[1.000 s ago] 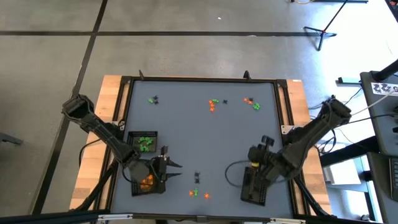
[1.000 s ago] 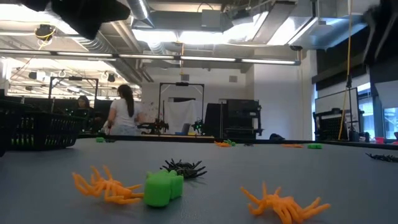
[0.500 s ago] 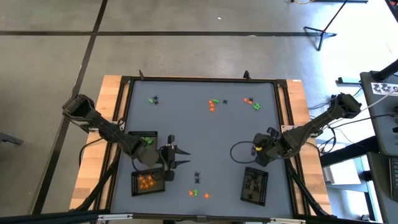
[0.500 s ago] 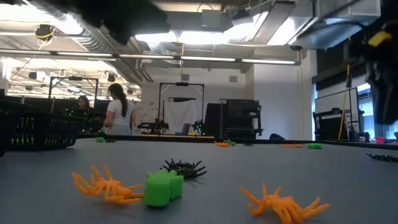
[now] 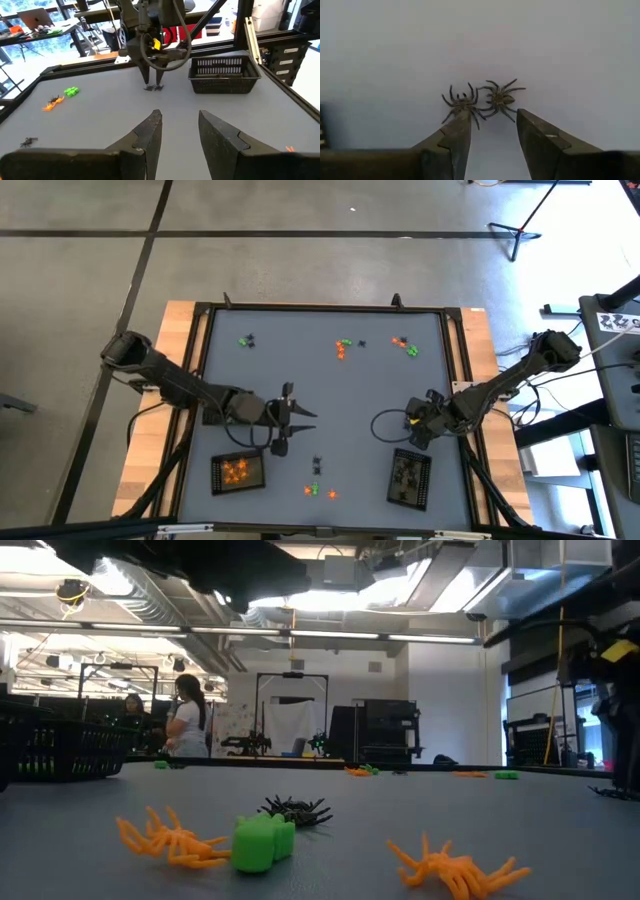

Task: Sort Halloween decoration
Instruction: Put the black spider toy into the bottom right black bin

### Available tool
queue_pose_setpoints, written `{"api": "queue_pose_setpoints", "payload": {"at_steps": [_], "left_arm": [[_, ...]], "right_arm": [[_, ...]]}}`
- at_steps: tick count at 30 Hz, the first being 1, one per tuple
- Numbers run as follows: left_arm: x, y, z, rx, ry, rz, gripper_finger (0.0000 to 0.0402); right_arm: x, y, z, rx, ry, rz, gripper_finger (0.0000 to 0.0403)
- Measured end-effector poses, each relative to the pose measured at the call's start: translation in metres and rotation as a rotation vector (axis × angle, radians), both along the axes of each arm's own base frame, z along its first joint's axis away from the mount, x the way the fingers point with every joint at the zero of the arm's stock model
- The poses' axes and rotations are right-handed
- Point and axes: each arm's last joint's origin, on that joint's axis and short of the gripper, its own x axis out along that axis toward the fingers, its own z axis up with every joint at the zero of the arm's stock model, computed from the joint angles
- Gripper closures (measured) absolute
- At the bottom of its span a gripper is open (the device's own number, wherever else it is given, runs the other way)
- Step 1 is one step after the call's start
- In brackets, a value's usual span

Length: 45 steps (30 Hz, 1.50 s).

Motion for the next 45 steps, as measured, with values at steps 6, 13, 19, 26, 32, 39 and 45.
{"api": "queue_pose_setpoints", "payload": {"at_steps": [6, 13, 19, 26, 32, 39, 45], "left_arm": [[0.007, 0.022, 0.005, 0.002, -0.052, 0.020, 0.0280], [0.010, 0.036, 0.006, -0.011, -0.057, 0.035, 0.0280], [0.011, 0.038, 0.006, -0.017, -0.057, 0.042, 0.0280], [0.011, 0.037, 0.006, -0.020, -0.056, 0.041, 0.0280], [0.010, 0.032, 0.006, -0.022, -0.055, 0.023, 0.0280], [0.008, 0.025, 0.006, -0.022, -0.055, -0.001, 0.0280], [0.007, 0.018, 0.006, -0.025, -0.055, -0.025, 0.0280]], "right_arm": [[-0.006, -0.004, -0.010, -0.036, -0.003, -0.010, 0.0246], [-0.008, -0.007, -0.013, -0.096, -0.012, 0.001, 0.0269], [-0.008, -0.008, -0.013, -0.116, -0.013, 0.000, 0.0358], [-0.004, -0.006, 0.002, -0.126, -0.021, -0.002, 0.0384], [0.007, 0.000, 0.031, -0.146, -0.035, 0.011, 0.0398], [0.023, 0.017, 0.070, -0.015, -0.119, 0.080, 0.0398], [0.019, 0.059, 0.090, 0.214, -0.252, 0.284, 0.0397]]}}
